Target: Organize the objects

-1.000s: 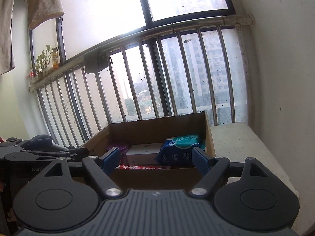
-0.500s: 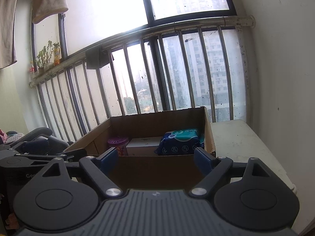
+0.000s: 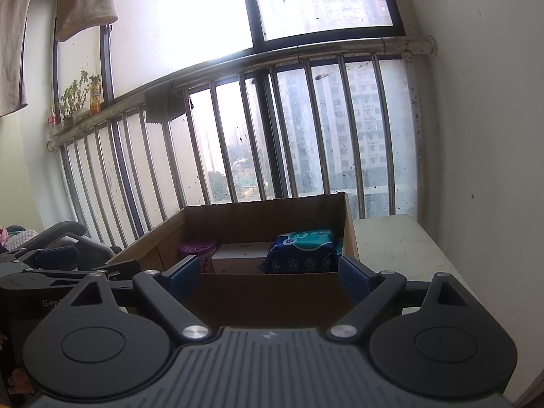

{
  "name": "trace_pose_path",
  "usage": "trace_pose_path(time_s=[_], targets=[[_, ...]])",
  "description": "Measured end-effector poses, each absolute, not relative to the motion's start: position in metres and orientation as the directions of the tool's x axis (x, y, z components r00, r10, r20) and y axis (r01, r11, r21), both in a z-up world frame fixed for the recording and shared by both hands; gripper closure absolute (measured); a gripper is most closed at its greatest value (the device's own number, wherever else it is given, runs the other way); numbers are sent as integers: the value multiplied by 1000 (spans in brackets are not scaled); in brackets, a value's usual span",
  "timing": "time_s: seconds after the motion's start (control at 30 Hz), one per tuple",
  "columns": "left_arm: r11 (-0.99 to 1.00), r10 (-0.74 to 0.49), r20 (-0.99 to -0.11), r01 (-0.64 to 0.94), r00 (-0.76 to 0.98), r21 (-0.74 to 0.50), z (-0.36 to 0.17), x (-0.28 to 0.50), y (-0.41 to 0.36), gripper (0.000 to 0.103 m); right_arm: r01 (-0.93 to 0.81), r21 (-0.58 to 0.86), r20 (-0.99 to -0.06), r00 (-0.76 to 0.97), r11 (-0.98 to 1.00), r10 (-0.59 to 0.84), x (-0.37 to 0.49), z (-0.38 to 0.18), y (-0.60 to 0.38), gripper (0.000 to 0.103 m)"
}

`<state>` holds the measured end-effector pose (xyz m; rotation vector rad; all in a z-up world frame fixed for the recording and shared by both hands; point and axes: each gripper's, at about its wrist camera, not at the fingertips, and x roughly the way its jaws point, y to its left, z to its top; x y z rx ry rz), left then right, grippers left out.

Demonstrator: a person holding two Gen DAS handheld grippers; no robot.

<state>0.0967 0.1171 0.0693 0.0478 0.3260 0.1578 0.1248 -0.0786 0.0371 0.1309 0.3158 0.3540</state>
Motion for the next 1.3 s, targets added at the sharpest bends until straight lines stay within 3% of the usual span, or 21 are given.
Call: trace_pose_path(time_s=[1.3], targets=[[991,136,-307,-129,942,45,68,91,115,0,-326,192,-259,893,926,368,119,42,-81,6]])
